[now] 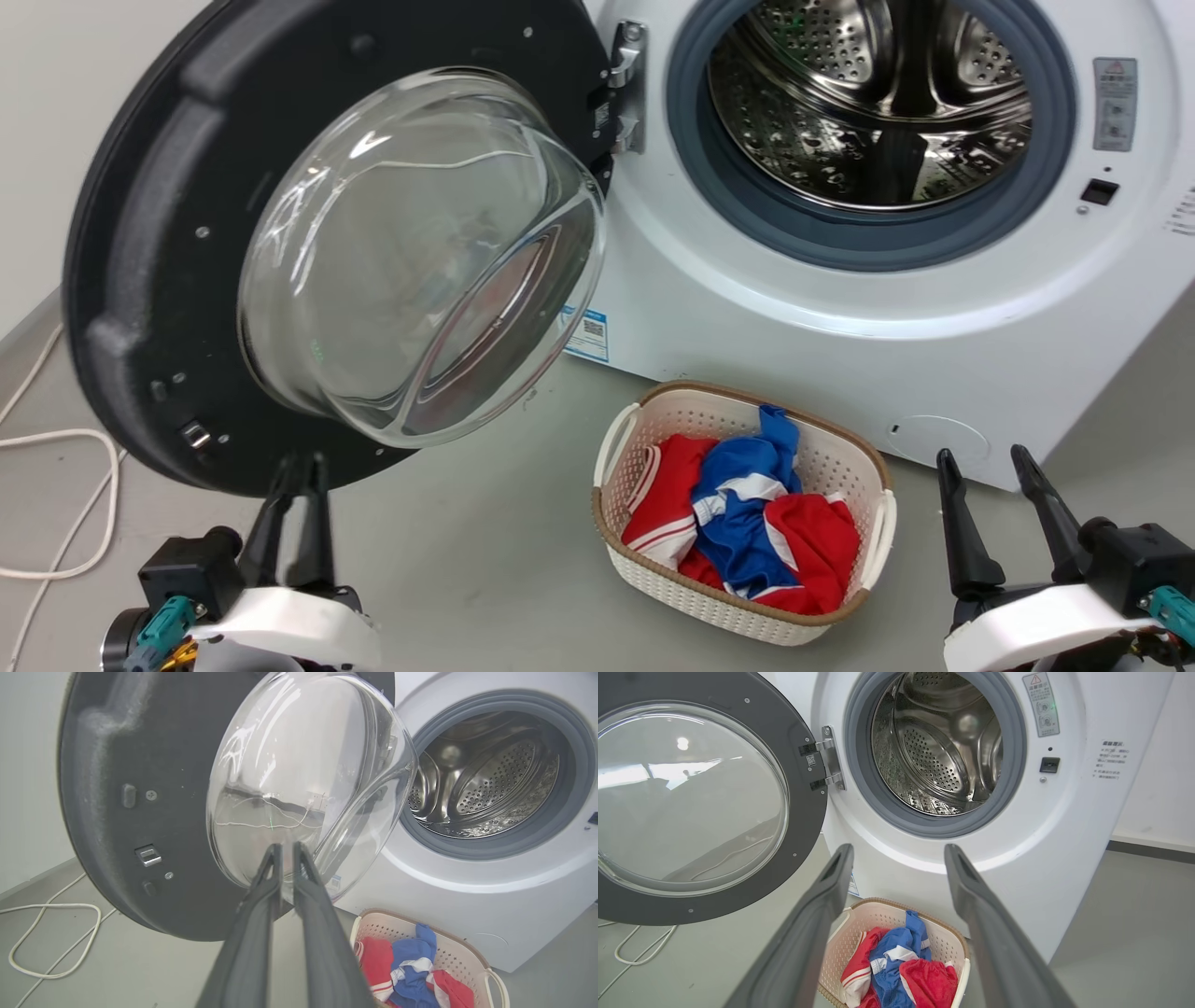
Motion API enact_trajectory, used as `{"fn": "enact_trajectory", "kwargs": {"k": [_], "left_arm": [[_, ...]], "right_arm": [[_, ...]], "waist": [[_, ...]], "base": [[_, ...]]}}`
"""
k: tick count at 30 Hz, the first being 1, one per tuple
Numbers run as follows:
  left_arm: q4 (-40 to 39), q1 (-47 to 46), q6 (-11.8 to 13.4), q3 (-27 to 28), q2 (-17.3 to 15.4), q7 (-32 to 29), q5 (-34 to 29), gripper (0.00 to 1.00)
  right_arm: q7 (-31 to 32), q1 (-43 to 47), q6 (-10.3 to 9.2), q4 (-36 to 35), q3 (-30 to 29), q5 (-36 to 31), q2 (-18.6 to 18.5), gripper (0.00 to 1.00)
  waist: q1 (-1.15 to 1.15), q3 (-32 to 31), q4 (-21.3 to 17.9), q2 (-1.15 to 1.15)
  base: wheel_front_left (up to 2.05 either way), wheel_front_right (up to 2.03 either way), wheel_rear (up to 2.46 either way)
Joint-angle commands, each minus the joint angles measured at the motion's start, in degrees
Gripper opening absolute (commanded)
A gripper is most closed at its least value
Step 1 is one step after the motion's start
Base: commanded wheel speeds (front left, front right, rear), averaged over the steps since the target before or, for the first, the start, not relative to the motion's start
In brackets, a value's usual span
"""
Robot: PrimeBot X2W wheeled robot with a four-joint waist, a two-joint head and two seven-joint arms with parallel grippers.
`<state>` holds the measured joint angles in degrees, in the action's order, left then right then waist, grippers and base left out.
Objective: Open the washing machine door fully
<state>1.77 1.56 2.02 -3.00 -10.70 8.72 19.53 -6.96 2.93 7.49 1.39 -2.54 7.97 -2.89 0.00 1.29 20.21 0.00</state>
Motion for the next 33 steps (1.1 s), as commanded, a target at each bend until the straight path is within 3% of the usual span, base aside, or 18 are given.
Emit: {"fn": "enact_trajectory", "kwargs": {"k": [1, 16, 33], "left_arm": [[-0.11, 0.27, -0.28, -0.27, -0.29, -0.51, -0.16, 1.00], [2.74, -3.38, -1.14, -4.84, -0.20, 0.35, -2.78, 1.00], [5.86, -4.37, 0.06, -5.76, -0.56, 2.49, -3.81, 1.00]], "right_arm": [[0.15, 0.41, 0.00, -0.26, 0.01, -0.10, 0.02, 1.00], [0.22, -1.61, 0.01, 0.52, 0.36, -1.22, 0.02, 1.00], [0.22, -1.54, 0.00, 1.43, 0.30, -1.09, 0.03, 1.00]], "waist": [[0.00, 0.10, -1.06, 0.00], [0.00, 1.15, -12.72, 0.00], [0.00, 1.24, -21.87, 0.00]], "base": [[0.00, 0.00, 0.00], [0.00, 0.00, 0.00], [0.00, 0.00, 0.00]]}}
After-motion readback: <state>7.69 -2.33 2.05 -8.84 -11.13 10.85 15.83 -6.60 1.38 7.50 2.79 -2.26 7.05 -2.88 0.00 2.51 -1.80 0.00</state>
